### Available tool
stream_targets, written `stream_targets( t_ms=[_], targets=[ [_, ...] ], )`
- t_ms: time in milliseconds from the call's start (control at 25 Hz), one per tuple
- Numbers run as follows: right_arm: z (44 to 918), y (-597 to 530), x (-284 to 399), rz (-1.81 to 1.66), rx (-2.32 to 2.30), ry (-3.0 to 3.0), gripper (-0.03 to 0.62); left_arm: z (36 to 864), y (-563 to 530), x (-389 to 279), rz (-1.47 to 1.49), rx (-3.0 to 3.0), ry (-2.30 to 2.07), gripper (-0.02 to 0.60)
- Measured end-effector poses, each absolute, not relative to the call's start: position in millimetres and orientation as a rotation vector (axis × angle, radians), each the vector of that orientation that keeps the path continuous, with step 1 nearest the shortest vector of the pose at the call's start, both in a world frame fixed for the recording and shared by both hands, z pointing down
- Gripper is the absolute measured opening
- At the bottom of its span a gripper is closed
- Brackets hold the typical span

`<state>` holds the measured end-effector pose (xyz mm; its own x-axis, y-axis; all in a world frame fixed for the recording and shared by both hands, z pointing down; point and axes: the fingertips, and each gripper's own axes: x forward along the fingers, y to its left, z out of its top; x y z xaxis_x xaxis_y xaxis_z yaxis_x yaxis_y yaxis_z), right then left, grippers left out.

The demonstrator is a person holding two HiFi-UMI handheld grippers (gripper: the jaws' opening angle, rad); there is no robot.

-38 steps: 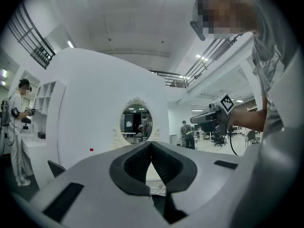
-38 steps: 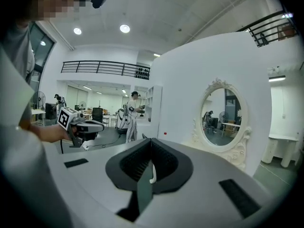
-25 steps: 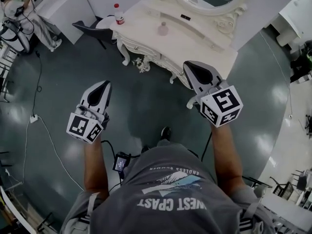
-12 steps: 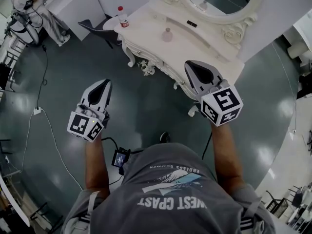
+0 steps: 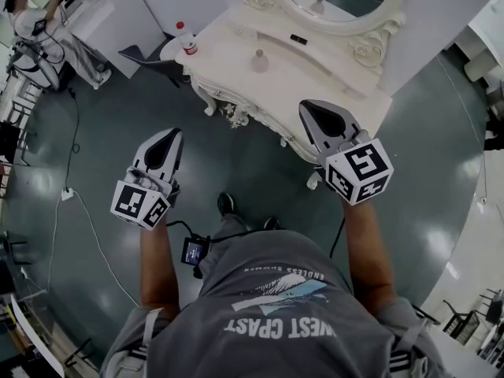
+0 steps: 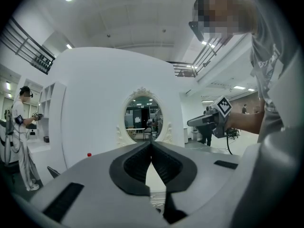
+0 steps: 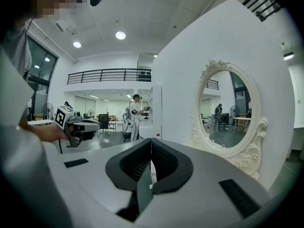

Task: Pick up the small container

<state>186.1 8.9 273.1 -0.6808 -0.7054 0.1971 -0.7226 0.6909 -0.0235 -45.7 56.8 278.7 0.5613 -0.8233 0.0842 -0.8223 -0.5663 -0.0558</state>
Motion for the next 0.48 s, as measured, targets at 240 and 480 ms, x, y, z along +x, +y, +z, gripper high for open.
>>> stream_targets(
  t_ms=[240,480],
  targets=[
    [282,5,195,0.163,1.278,-2.65,0.026,286,19,-37,-0.134,-2.843,1.323,0.017],
    [280,-14,195,0.172,1.398,-2.574,0.026,285,-32,-32,-0.102,-2.905,1.172,0.017]
  ],
)
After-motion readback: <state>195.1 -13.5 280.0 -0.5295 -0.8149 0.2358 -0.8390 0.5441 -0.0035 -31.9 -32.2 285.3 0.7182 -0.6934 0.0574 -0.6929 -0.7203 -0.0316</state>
